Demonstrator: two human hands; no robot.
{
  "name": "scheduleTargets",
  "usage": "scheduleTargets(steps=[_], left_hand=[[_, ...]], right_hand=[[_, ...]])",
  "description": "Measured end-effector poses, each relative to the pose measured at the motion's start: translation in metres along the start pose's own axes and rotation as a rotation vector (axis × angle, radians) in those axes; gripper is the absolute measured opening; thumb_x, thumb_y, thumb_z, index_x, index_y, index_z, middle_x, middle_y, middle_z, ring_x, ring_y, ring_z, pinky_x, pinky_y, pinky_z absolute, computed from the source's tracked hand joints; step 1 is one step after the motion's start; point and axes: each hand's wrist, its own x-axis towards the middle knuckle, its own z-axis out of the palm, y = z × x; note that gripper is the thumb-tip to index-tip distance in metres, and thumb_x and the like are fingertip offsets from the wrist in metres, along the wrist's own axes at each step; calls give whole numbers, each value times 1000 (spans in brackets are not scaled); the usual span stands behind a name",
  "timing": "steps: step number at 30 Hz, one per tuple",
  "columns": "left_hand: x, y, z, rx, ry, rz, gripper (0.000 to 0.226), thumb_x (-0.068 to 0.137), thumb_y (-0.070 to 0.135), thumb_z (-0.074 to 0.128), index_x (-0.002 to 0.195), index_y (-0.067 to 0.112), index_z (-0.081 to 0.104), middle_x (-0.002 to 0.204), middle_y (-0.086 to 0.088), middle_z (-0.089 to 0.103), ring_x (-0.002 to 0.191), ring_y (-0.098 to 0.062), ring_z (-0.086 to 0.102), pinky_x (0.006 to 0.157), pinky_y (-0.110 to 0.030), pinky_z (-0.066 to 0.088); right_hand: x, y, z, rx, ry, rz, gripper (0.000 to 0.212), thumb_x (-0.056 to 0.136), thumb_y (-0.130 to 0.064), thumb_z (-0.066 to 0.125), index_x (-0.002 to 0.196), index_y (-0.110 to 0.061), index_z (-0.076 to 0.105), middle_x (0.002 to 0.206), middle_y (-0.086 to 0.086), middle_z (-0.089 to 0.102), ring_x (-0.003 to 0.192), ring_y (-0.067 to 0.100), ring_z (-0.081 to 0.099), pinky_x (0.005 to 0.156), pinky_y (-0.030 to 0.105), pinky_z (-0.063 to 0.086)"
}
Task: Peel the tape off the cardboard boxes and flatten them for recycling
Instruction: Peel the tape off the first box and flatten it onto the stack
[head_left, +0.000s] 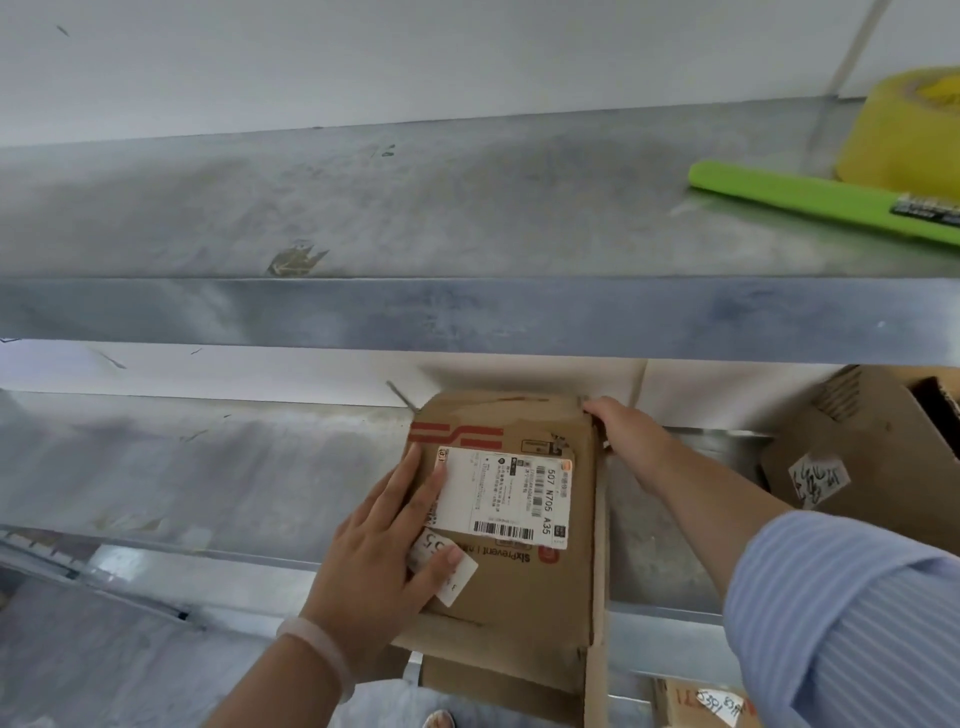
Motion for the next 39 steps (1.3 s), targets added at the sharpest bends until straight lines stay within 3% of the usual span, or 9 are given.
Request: scheduleTargets(steps=[5, 9, 13, 18, 23, 27, 30, 33, 39], left_hand=[[0, -3, 1, -8, 6, 13, 75, 85, 71, 28, 151, 44, 3, 159, 23, -9, 146, -6, 10, 114, -33, 22], [-2, -4, 1, -30, 14, 44, 75, 85, 70, 33, 150, 47, 5, 159, 23, -7, 145, -7, 14, 113, -38, 28], [0, -2, 2, -56, 36, 57, 76, 84, 67, 40, 152, 42, 13, 160, 22, 0, 142, -7, 23, 108, -40, 35], [-1, -2, -1, -1, 6, 72, 78, 84, 67, 39, 152, 38, 16, 161, 19, 3, 140, -11, 30, 107, -40, 37], [4, -10, -1, 11, -26, -92, 77, 78, 75, 24, 147, 47, 3, 156, 28, -10, 144, -9, 20, 114, -35, 27], [9, -10, 3, 77, -56, -140, 79, 79, 73, 17, 149, 42, -2, 158, 20, -9, 147, -10, 8, 119, -38, 20], [12, -12, 11, 130, -78, -240, 82, 81, 64, 29, 154, 30, 10, 162, 8, -1, 148, -15, 5, 119, -41, 19], [11, -22, 28, 164, -168, -305, 82, 88, 62, 38, 154, 26, 5, 162, 4, -5, 148, -18, -3, 120, -40, 10], [-4, -36, 71, 262, -373, -207, 74, 93, 64, 25, 151, 36, -11, 159, 5, -22, 145, -16, -23, 118, -37, -7]], right_hand=[[9, -7, 2, -121, -195, 99, 79, 62, -92, 38, 107, -36, 71, 124, -3, 63, 120, 18, 51, 108, 43, 30], [14, -7, 1, 32, -357, 158, 120, 44, -102, 42, 143, -34, 42, 151, -6, 41, 142, 17, 31, 119, 41, 15], [18, -5, 3, 68, -304, 158, 125, 41, -103, 43, 146, -35, 38, 153, -8, 36, 141, 16, 31, 114, 34, 17], [22, 13, 3, 338, -94, 33, 110, 47, -98, 49, 136, -32, 52, 137, -6, 55, 129, 16, 47, 113, 40, 30], [13, 30, -7, 118, 331, -124, 57, 62, -76, 58, 91, -29, 48, 98, -6, 53, 90, 15, 55, 64, 25, 37], [-6, 38, 1, -197, 389, -181, 50, 77, -50, 71, 115, -32, 43, 119, -10, 42, 118, 14, 45, 89, 26, 38], [-32, 38, 23, -251, 141, -281, 72, 79, -67, 57, 140, -51, 23, 154, -15, 17, 144, 12, 16, 114, 39, 23], [-52, 50, 56, -560, -109, -366, 84, 74, -83, 39, 143, -59, -4, 160, -17, -11, 147, 13, -12, 117, 48, 2], [-62, 98, 78, -1077, -250, -356, 85, 85, -76, 26, 143, -46, -28, 153, -8, -39, 139, 16, -37, 115, 44, -19]])
